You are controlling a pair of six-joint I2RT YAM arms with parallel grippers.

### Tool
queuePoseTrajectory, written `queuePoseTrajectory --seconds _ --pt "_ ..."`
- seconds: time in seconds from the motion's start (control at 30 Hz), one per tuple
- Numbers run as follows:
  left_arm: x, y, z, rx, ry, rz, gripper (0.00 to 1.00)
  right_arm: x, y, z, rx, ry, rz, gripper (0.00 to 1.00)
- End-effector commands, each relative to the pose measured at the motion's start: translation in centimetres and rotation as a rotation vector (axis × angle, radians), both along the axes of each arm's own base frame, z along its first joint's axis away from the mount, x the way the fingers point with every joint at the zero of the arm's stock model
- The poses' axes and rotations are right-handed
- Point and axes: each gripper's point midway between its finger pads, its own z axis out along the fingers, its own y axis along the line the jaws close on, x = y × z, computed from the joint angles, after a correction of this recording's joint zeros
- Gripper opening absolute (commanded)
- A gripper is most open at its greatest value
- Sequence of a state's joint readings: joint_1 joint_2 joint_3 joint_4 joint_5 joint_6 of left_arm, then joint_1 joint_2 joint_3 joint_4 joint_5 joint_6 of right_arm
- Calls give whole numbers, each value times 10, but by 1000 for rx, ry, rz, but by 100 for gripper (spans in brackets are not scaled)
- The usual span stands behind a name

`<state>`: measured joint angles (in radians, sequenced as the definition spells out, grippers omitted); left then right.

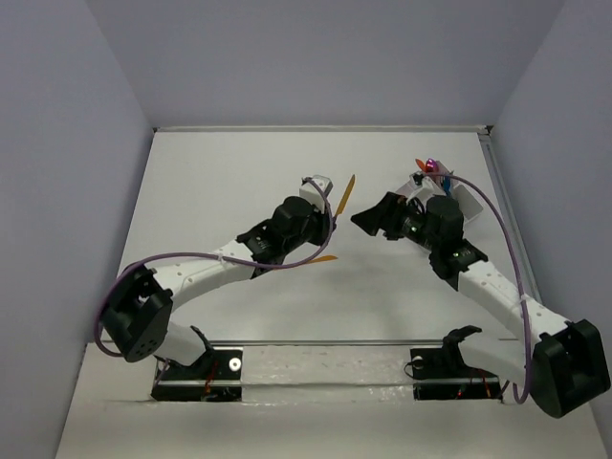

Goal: Sort the eating utensils into containers

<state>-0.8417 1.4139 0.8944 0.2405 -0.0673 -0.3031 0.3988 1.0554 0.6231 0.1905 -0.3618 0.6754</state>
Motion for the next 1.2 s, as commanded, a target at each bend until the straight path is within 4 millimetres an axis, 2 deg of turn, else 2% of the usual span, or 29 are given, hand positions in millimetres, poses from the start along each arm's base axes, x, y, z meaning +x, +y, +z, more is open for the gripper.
queuePoseTrajectory --seconds 0.0,0.2,0.37,0.43,0.47,0.53,0.57,0.7,0.77,0.83,0.87,0.9,0.93,0.97,1.07,1.1,1.13,1.17 --pt "-11 -18 35 -121 -59 -71 0 14 11 44 56 -108 8 90" --pt "-27 -35 45 -149 -90 -130 0 20 17 32 79 -60 1 86" --pt "-36 -45 51 -166 -110 -155 0 19 27 28 72 -50 17 77" --pt "-35 -45 52 -169 -114 -152 0 19 30 25 68 -43 14 71" --pt "-38 -47 54 -171 -117 -155 0 20 29 24 67 -36 8 64" --pt "-37 -46 57 -175 -125 -149 0 16 34 20 64 -26 12 60" --pt "-36 -44 57 -175 -130 -142 0 16 32 18 58 -21 5 53" --pt "-34 -42 60 -172 -143 -113 0 10 36 11 39 -4 4 47" --pt "-33 -41 62 -178 -150 -106 0 8 36 7 37 4 -3 35" --pt "-35 -44 64 -184 -156 -109 0 6 38 5 33 10 -5 27" --pt "-35 -45 66 -188 -159 -113 0 7 36 3 30 12 -16 13" --pt "-35 -46 66 -188 -160 -117 0 8 35 4 30 9 -23 7" --pt "-35 -47 65 -184 -157 -120 0 9 34 5 30 4 -29 1" --pt "-34 -47 66 -182 -159 -116 0 11 31 6 24 -4 -49 0" --pt "-35 -48 63 -164 -160 -115 12 18 25 15 11 -28 -93 0" --pt "-38 -47 61 -157 -159 -111 23 20 22 22 12 -47 -112 0" --pt "-37 -45 60 -152 -160 -103 29 21 21 26 17 -56 -124 0" --pt "-36 -43 57 -145 -159 -93 39 23 18 29 7 -66 -137 0"
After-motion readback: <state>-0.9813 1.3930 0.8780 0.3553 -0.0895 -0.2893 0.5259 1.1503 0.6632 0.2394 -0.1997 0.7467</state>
